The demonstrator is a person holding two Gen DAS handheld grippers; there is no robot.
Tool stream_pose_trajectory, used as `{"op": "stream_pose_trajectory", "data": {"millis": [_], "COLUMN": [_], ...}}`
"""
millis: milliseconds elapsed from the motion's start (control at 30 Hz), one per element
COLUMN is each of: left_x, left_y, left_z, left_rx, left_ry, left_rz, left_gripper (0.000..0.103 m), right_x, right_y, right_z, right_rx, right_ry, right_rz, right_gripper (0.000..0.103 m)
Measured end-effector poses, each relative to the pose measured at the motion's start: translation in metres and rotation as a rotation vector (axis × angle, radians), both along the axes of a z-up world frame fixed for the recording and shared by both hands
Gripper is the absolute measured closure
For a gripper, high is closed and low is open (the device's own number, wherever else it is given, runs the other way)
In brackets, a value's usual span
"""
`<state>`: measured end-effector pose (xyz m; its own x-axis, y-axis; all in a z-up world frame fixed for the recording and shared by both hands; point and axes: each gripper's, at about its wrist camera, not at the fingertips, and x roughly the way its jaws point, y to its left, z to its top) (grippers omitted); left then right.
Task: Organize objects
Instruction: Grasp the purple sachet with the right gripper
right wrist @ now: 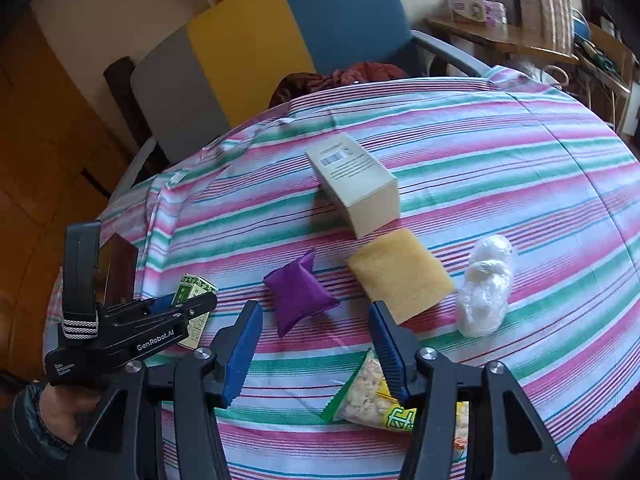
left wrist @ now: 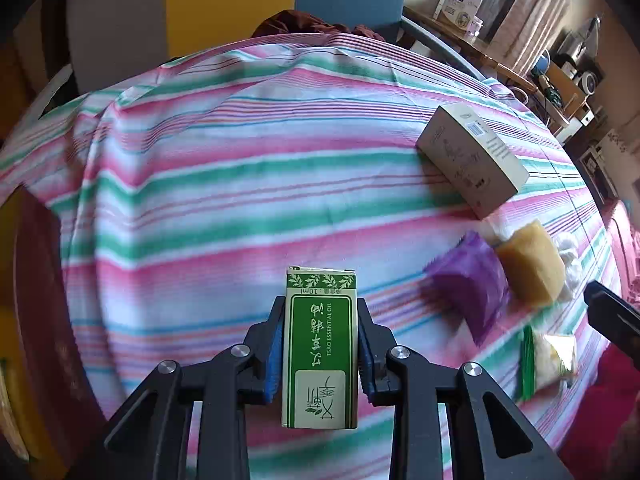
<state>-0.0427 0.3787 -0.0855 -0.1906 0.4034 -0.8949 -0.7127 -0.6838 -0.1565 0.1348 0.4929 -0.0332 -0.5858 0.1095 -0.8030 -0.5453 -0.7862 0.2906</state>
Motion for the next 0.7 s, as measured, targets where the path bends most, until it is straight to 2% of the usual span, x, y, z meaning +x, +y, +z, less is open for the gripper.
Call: {"op": "stream_pose_trajectory", "data": {"millis": [267,500,700], "left_x": [0.006,0.011,0.015], "left_y": [-0.025,-0.034,-0.033], "left_z": [0.003,0.003,0.002], "left_rx": [0.037,0.068,0.067], "left_ry": [-0.035,-0.030,0.000], "left_rz": [0.027,0.031,0.020], "left_gripper": [0.072,0.072,0.070], "right_x": [-0.047,-0.075,-0.079], "right_y": [-0.020,-0.017,-0.016], "right_z": [-0.013,-0.033,-0.048], "right_rx": [0.119,0.160,0.147], "right_ry": [-0.158,-0.240,-0.249], "right_rz": [0.172,0.201,0.219], "right_gripper": [0.047,0.046,0.046]}}
